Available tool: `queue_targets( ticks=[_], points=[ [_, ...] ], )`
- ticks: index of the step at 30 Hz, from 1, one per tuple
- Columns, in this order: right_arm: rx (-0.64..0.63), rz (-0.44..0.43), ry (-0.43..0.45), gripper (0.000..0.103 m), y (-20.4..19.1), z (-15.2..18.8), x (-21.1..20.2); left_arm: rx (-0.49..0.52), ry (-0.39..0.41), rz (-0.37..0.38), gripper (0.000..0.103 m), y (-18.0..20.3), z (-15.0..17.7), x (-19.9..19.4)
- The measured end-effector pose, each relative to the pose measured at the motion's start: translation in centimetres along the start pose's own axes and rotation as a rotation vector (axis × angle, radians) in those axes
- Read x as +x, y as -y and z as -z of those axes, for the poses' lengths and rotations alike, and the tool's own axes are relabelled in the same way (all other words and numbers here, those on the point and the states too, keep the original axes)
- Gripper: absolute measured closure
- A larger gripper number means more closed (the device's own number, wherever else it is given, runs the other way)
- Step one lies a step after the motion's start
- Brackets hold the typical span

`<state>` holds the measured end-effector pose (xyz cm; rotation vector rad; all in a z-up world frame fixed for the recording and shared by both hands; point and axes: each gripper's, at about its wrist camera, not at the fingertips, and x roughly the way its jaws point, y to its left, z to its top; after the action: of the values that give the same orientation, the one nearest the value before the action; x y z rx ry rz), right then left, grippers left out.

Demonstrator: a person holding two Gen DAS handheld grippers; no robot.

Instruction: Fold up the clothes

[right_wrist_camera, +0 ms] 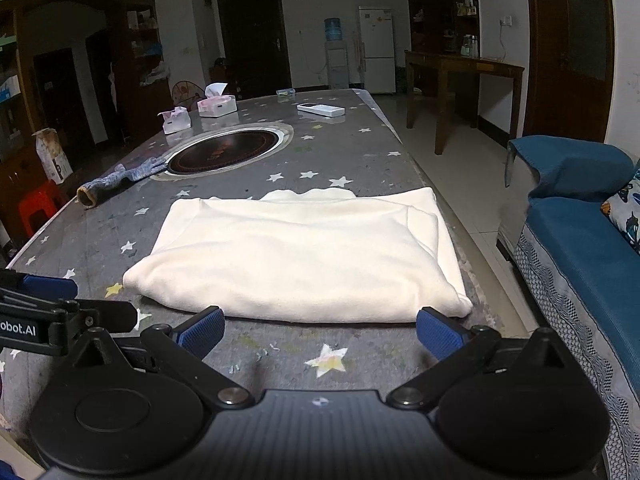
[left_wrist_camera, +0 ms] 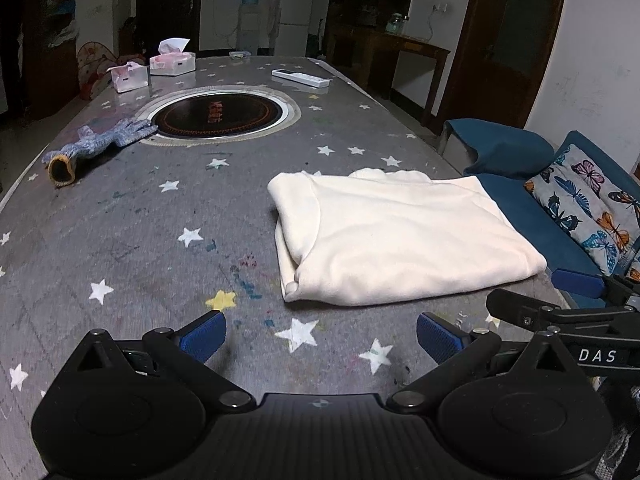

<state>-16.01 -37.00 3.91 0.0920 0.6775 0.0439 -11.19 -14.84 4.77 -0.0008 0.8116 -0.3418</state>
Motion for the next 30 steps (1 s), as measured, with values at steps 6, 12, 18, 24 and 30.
queue_targets(
  ticks=[6,12,18,24,30],
  points=[
    [0.001,0.001,-0.001,0.0,-0.11,0.1,-0.15,-0.002,-0.006,0.003,0.0,0.05,0.35,-0.12],
    [0.0,0.001,0.001,0.0,-0.18,0.18,-0.31,0.001,-0.011,0.005,0.0,0.22,0.56,-0.15],
    [0.002,-0.003,0.003,0.0,-0.28,0.25,-0.5,0.003,-0.013,0.007,0.0,0.35,0.7,-0.23],
    [0.003,-0.007,0.004,0.0,-0.42,0.29,-0.53,0.001,-0.014,0.009,0.0,0.42,0.76,-0.18],
    [0.002,-0.011,0.0,0.0,-0.57,0.34,-0.33,0.001,-0.021,0.005,0.0,0.42,0.86,0.01]
  ],
)
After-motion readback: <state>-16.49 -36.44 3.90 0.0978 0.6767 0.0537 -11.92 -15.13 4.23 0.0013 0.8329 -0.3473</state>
